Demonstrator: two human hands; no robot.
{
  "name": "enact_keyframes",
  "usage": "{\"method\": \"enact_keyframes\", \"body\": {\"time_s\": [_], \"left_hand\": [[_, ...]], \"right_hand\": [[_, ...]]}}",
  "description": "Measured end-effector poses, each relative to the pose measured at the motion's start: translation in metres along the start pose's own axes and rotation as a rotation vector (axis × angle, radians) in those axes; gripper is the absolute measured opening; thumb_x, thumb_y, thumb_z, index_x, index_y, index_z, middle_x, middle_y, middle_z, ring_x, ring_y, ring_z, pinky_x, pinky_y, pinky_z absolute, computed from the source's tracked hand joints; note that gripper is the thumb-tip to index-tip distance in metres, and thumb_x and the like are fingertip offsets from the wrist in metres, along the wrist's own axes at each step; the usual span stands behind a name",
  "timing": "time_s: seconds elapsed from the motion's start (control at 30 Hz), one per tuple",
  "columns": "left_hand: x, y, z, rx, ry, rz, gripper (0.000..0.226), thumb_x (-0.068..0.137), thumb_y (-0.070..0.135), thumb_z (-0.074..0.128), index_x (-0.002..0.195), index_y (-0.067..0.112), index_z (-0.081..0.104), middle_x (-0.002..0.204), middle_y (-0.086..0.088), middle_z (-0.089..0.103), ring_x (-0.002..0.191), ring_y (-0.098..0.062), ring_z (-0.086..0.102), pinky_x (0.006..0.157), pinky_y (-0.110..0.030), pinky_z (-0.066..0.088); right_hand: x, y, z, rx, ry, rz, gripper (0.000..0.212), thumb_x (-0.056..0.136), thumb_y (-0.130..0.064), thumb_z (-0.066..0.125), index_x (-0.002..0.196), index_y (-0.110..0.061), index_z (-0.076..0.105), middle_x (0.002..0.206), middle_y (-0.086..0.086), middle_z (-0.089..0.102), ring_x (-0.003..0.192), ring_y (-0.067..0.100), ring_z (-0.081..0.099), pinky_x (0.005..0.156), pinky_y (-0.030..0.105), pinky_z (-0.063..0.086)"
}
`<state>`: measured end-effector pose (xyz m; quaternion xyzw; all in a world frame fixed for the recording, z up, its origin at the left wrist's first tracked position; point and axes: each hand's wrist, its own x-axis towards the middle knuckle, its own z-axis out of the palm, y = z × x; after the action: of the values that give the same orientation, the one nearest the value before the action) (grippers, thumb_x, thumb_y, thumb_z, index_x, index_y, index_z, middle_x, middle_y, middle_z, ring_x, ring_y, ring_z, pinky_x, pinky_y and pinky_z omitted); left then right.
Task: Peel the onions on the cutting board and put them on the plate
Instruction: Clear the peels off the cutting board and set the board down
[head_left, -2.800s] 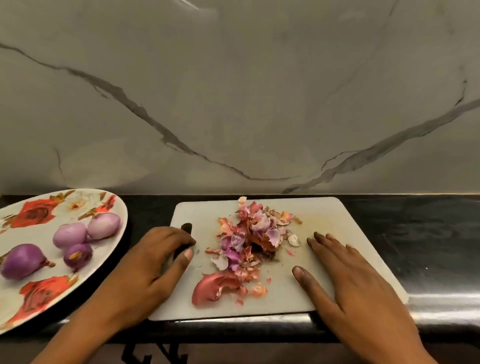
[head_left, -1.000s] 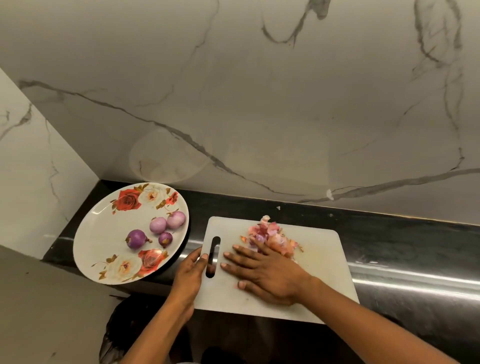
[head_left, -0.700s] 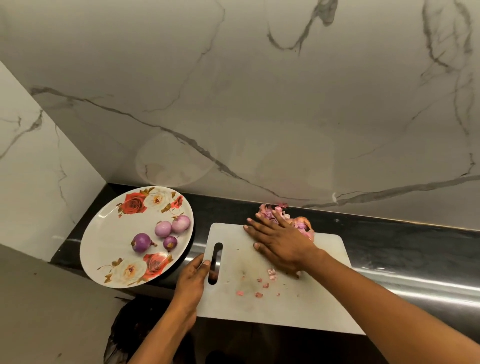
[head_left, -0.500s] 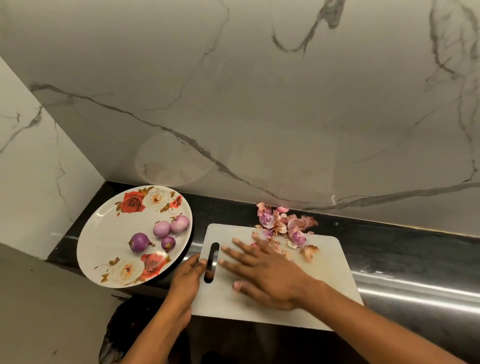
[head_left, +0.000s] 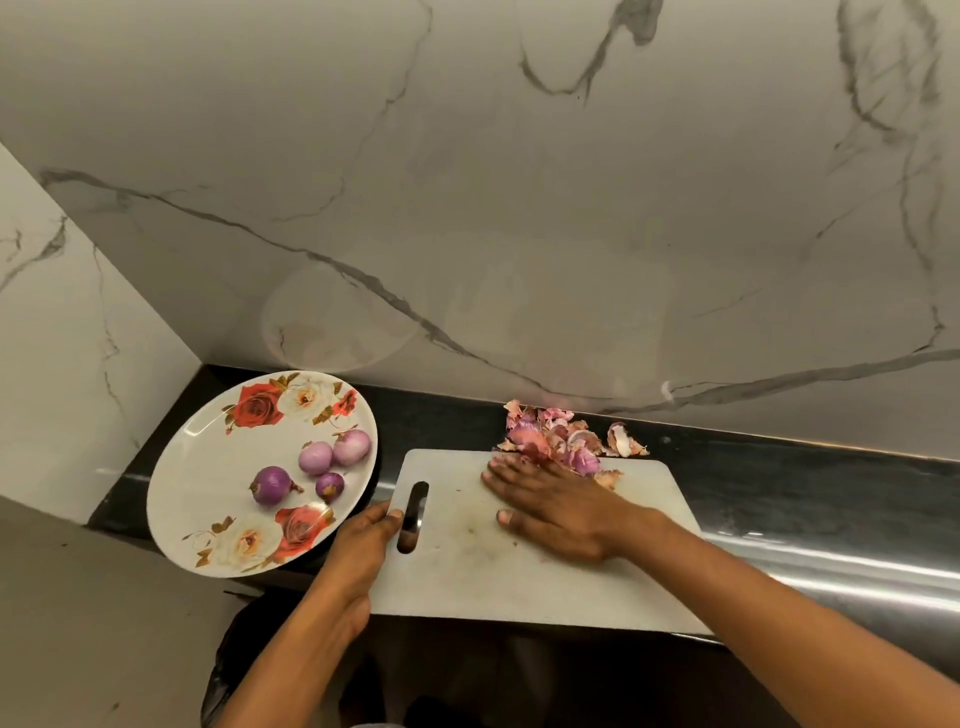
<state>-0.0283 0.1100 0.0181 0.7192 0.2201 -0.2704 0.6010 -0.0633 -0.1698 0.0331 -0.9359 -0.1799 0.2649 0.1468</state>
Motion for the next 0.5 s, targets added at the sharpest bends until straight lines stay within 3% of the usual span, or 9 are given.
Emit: {"method": "enact_keyframes", "body": {"time_s": [0.1,0.2,0.3,0.4,0.5], "left_hand": [[-0.002,0.004,-0.004,0.020,-0.005,-0.011,0.020,0.107,0.023,0.058,0.118,0.021,0.075,0.098,-0.015,0.080,0.092,-0.036,0.075,0.087,-0.053,0.062],[-0.006,0.007,-0.006,0.016,-0.021,0.009,0.020,0.108,0.016,0.055,0.109,0.016,0.075,0.080,-0.014,0.077,0.078,-0.032,0.072,0.077,-0.043,0.060],[-0.007,0.008,-0.009,0.002,-0.027,0.025,0.021,0.108,0.014,0.055,0.110,0.010,0.076,0.079,-0.016,0.075,0.075,-0.033,0.070,0.083,-0.050,0.058],[-0.010,0.012,-0.012,0.021,-0.035,0.038,0.020,0.107,0.015,0.057,0.111,0.012,0.076,0.084,-0.019,0.075,0.077,-0.035,0.071,0.082,-0.051,0.059],[-0.014,0.012,-0.017,0.053,-0.034,0.031,0.020,0.107,0.017,0.057,0.112,0.015,0.077,0.085,-0.019,0.076,0.076,-0.034,0.072,0.076,-0.044,0.059]], "right_hand": [[0.000,0.008,-0.013,0.048,0.024,0.026,0.065,0.107,-0.065,0.013,0.165,-0.039,-0.005,0.173,-0.015,-0.009,0.157,0.001,-0.015,0.132,0.047,0.000],[-0.014,-0.023,-0.015,0.047,0.013,-0.104,0.061,0.110,-0.059,0.019,0.164,-0.043,-0.002,0.172,-0.018,-0.010,0.157,0.000,-0.015,0.131,0.040,-0.006],[-0.033,-0.062,-0.004,0.124,-0.068,-0.266,0.057,0.112,-0.054,0.024,0.164,-0.046,0.003,0.173,-0.021,-0.006,0.157,-0.004,-0.014,0.127,0.030,-0.009],[-0.033,-0.060,0.005,0.071,-0.075,-0.285,0.061,0.110,-0.060,0.024,0.162,-0.049,-0.005,0.172,-0.021,-0.011,0.156,-0.003,-0.019,0.127,0.033,-0.013],[-0.022,-0.024,0.009,0.080,-0.014,-0.102,0.061,0.106,-0.067,0.013,0.160,-0.051,-0.013,0.170,-0.021,-0.019,0.156,0.002,-0.021,0.131,0.046,-0.009]]}}
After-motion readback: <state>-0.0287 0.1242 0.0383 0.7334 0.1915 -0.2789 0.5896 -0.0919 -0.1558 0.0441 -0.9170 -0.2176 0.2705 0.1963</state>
